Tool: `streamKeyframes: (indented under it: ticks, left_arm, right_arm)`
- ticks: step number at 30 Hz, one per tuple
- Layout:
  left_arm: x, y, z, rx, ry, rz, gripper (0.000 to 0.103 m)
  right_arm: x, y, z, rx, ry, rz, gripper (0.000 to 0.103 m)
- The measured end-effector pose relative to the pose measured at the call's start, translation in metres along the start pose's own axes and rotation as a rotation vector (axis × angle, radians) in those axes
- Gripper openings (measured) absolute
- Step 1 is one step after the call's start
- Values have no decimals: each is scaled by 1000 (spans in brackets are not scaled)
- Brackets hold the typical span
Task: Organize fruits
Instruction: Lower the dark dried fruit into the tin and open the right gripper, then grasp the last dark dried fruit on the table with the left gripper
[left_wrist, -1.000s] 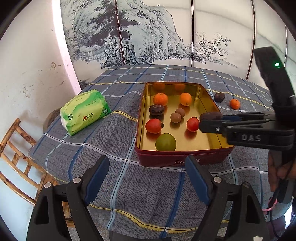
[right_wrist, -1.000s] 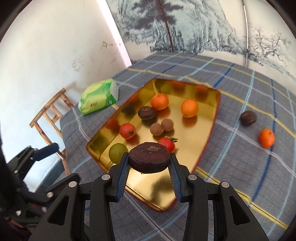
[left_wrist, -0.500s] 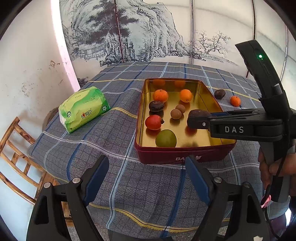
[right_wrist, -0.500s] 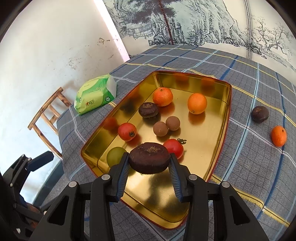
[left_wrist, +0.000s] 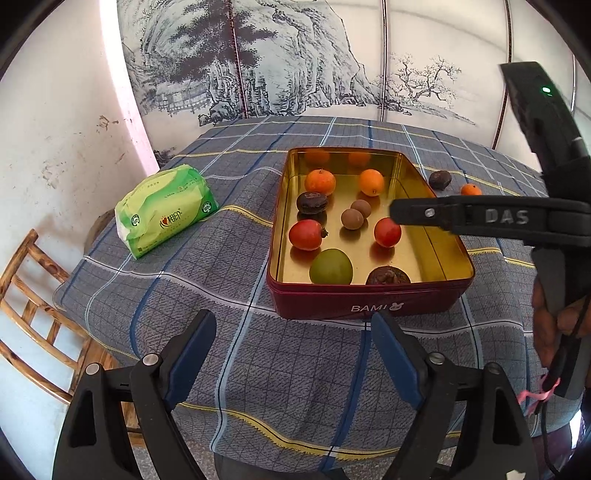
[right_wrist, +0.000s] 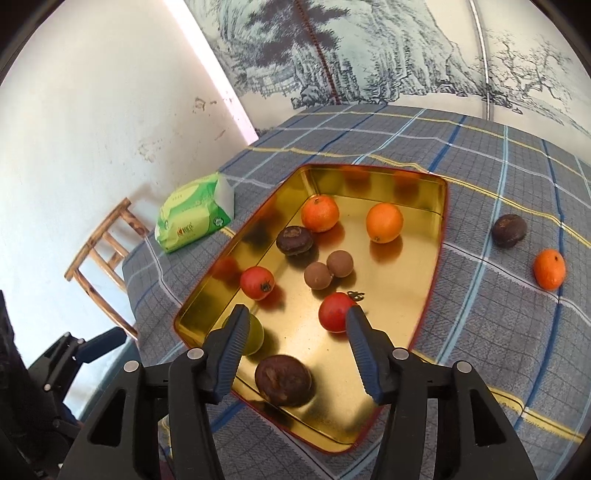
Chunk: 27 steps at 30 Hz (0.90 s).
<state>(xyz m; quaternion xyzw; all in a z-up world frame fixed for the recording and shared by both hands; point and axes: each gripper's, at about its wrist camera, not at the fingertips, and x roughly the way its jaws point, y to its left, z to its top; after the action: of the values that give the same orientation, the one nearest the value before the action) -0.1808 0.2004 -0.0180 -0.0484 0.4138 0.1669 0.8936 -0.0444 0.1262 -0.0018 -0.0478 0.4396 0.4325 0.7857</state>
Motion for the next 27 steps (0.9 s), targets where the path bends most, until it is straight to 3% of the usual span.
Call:
streamKeyframes:
  ticks: [6,13,19,27]
  left_arm:
    - [3,-3,0,12,11,2,84]
    - [4,-11,2,36,18,3,84]
    - [4,-24,7,75,20,9,84]
    - [5,-51,20,157,13,12,87]
  right_arm:
    - [-24,-20,-14,31,-44,-19,58]
    - [-58,-82,-39,116,-73,-126,63]
    - [-95,-161,-55,249,-98,-290,69]
    - [-127,-244,-75,298,-55,-524,77]
